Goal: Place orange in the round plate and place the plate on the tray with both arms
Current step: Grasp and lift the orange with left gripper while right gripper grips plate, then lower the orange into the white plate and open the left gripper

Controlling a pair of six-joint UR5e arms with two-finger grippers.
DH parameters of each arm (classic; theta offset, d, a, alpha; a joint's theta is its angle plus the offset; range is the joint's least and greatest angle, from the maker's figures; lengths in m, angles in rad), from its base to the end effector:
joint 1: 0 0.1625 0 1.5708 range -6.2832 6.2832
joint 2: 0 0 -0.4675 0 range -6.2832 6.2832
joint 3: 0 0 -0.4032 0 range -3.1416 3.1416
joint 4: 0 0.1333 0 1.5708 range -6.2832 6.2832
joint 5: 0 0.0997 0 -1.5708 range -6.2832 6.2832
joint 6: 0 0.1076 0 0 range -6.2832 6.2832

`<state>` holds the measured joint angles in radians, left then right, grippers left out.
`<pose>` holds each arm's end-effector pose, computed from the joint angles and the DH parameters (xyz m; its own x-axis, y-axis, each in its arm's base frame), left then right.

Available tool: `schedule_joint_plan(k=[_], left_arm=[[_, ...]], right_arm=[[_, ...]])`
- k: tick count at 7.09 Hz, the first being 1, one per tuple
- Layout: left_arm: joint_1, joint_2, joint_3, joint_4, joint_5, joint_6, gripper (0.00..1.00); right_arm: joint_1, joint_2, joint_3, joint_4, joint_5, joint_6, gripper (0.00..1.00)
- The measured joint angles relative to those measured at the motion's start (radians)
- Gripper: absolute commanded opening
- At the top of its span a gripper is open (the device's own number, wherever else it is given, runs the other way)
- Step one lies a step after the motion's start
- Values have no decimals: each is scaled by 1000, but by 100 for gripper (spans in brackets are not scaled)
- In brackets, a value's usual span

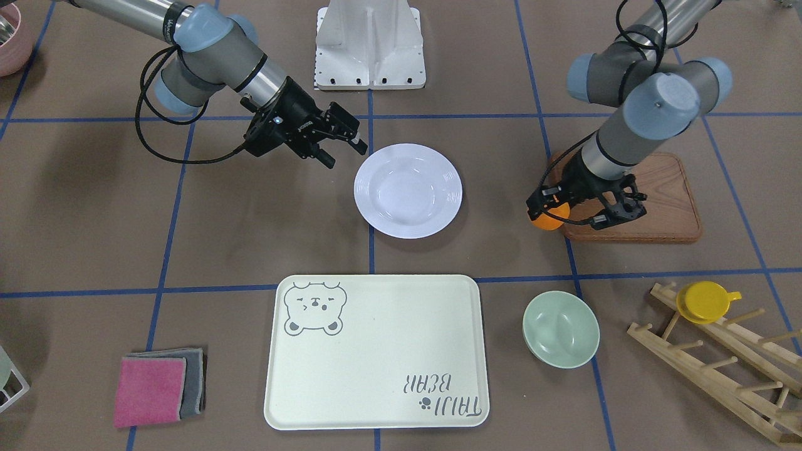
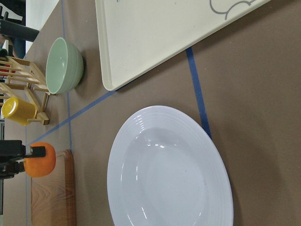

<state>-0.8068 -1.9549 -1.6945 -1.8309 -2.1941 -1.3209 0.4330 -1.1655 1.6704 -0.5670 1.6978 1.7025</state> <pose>0.4056 -0.5253 0.3935 0.5578 -0.2920 -0.7769 0.1732 0.9564 -0.2351 -0.5397 -0.3813 0.3042 0.0163 0.1510 0.9884 -0.3063 0.9418 -0.1389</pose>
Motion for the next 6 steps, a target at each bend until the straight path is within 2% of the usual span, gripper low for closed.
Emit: schedule_joint_plan(k=[4,5,6], left_arm=[[178,-167,7,75,131,-176,67],[214,-187,10,85,154,-198,70],[248,-195,12,87,175,-208,79]], right_arm=[[31,72,-125,1,-4,5,99],[34,75,-133,1,-4,6,99],[34,76,-136,1,-3,8,99]])
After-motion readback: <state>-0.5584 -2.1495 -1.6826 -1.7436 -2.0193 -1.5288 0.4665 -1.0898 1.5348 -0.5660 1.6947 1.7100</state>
